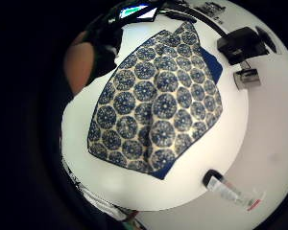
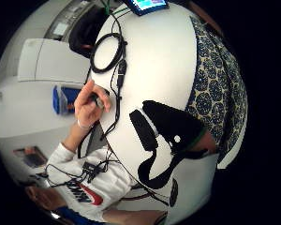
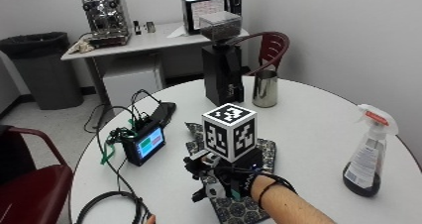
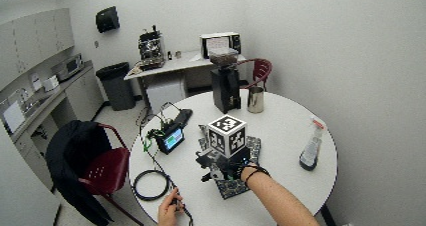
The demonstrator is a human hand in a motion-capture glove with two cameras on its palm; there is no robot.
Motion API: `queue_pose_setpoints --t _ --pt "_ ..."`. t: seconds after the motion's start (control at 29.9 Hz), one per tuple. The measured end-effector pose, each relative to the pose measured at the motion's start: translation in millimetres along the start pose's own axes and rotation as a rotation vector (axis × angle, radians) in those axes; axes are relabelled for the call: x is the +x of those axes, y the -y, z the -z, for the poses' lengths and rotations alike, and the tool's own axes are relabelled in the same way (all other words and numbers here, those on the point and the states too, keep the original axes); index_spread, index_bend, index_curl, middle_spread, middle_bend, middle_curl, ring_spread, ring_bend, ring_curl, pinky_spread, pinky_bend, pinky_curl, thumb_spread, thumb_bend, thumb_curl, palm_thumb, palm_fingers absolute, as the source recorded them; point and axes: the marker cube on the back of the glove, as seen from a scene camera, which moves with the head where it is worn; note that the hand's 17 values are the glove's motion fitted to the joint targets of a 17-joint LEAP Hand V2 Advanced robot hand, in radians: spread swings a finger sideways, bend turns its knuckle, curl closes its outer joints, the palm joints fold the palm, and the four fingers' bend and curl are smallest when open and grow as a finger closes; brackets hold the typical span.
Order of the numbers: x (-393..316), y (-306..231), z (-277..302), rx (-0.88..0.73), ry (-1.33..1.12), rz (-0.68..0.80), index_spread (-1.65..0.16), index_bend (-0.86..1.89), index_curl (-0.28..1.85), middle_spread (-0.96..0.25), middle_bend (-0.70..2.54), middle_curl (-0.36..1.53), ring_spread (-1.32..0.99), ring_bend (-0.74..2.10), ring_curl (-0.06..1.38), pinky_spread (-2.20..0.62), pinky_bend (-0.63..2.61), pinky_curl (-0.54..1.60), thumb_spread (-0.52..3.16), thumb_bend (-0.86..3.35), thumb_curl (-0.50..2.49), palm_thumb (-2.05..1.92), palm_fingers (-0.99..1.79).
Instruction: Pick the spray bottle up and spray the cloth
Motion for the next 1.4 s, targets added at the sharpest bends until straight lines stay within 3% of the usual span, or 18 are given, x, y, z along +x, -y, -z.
queue_pose_setpoints --t 0.47,0.77,1.14,1.4 --pt "4.8 4.3 3.6 0.008 -0.006 -0.012 -0.38 0.08 0.09 -0.04 0.33 0.22 -0.01 0.47 0.23 0.16 0.57 0.27 0.96 0.19 0.13 0.42 0.49" --pt "8.9 -2.8 4.2 0.016 -0.01 -0.004 -0.4 0.1 0.11 -0.04 0.33 0.27 -0.01 0.48 0.26 0.17 0.58 0.29 1.08 0.14 0.16 0.44 0.47" --pt "20.3 -51.1 9.8 0.047 -0.017 -0.023 -0.41 0.11 0.13 -0.04 0.34 0.3 0.0 0.44 0.28 0.17 0.58 0.32 1.13 0.08 0.19 0.45 0.44" --pt "14.0 -92.8 26.8 0.185 0.05 0.031 -0.41 0.12 0.15 -0.04 0.34 0.32 0.02 0.39 0.27 0.18 0.57 0.32 1.14 0.03 0.21 0.46 0.43"
